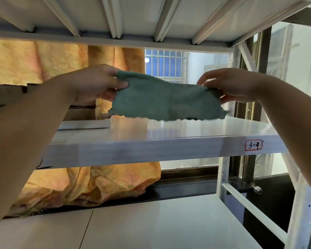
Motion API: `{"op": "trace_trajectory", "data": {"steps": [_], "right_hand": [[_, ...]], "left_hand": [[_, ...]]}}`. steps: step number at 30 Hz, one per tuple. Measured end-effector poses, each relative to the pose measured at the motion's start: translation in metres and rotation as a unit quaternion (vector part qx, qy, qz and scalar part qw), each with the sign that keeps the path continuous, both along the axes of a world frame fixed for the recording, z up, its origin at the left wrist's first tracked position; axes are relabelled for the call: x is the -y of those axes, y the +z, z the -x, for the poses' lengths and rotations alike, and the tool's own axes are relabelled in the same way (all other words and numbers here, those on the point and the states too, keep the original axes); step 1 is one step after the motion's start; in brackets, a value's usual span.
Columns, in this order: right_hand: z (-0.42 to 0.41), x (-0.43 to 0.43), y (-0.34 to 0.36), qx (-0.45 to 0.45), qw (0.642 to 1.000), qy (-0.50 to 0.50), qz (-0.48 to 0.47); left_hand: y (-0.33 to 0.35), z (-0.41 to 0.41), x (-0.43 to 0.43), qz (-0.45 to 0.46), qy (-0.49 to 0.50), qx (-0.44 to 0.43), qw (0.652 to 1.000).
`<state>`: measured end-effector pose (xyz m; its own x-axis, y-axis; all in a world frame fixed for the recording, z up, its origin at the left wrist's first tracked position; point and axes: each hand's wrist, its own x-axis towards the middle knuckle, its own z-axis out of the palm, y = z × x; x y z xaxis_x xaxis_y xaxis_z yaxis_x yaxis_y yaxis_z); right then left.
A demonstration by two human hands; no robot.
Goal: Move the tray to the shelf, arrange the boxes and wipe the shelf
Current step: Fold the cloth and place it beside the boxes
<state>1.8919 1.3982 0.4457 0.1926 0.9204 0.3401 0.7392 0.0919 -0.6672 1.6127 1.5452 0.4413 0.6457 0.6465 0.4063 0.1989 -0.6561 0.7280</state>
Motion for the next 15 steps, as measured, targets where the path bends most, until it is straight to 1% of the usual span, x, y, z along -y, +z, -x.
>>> {"op": "trace_trajectory", "data": {"steps": [2,4,6,7,8,9,10,11,12,13,14,15], "right_hand": [[-0.003,-0.003,0.003,-0.046,0.999,0.019,-0.020],[-0.005,-0.007,0.002,-0.081,0.996,0.041,-0.018],[-0.009,-0.011,0.001,-0.107,0.992,0.063,-0.002],[-0.011,-0.013,0.000,-0.113,0.991,0.072,0.011],[-0.014,-0.015,-0.001,-0.107,0.991,0.074,0.025],[-0.017,-0.018,-0.002,-0.081,0.994,0.063,0.038],[-0.020,-0.021,-0.004,-0.044,0.997,0.037,0.044],[-0.022,-0.025,-0.005,-0.008,0.999,0.004,0.041],[-0.022,-0.030,-0.006,0.012,0.999,-0.028,0.026],[-0.021,-0.035,-0.007,0.008,0.998,-0.055,0.002],[-0.019,-0.040,-0.007,-0.016,0.997,-0.074,-0.029],[-0.018,-0.045,-0.007,-0.062,0.993,-0.085,-0.059]], "left_hand": [[0.002,0.000,-0.003,0.001,0.006,0.037,0.999],[0.002,-0.001,-0.005,0.010,0.006,0.060,0.998],[0.000,-0.002,-0.009,0.020,0.014,0.070,0.997],[-0.002,-0.003,-0.012,0.007,0.032,0.059,0.998],[-0.003,-0.004,-0.016,-0.023,0.067,0.037,0.997],[-0.005,-0.005,-0.019,-0.053,0.105,0.016,0.993],[-0.006,-0.007,-0.022,-0.067,0.131,0.008,0.989],[-0.007,-0.009,-0.025,-0.061,0.138,0.018,0.988],[-0.008,-0.011,-0.027,-0.031,0.129,0.041,0.990],[-0.009,-0.014,-0.028,0.015,0.109,0.069,0.992],[-0.010,-0.017,-0.029,0.067,0.084,0.094,0.990],[-0.011,-0.020,-0.031,0.109,0.062,0.113,0.986]]}}
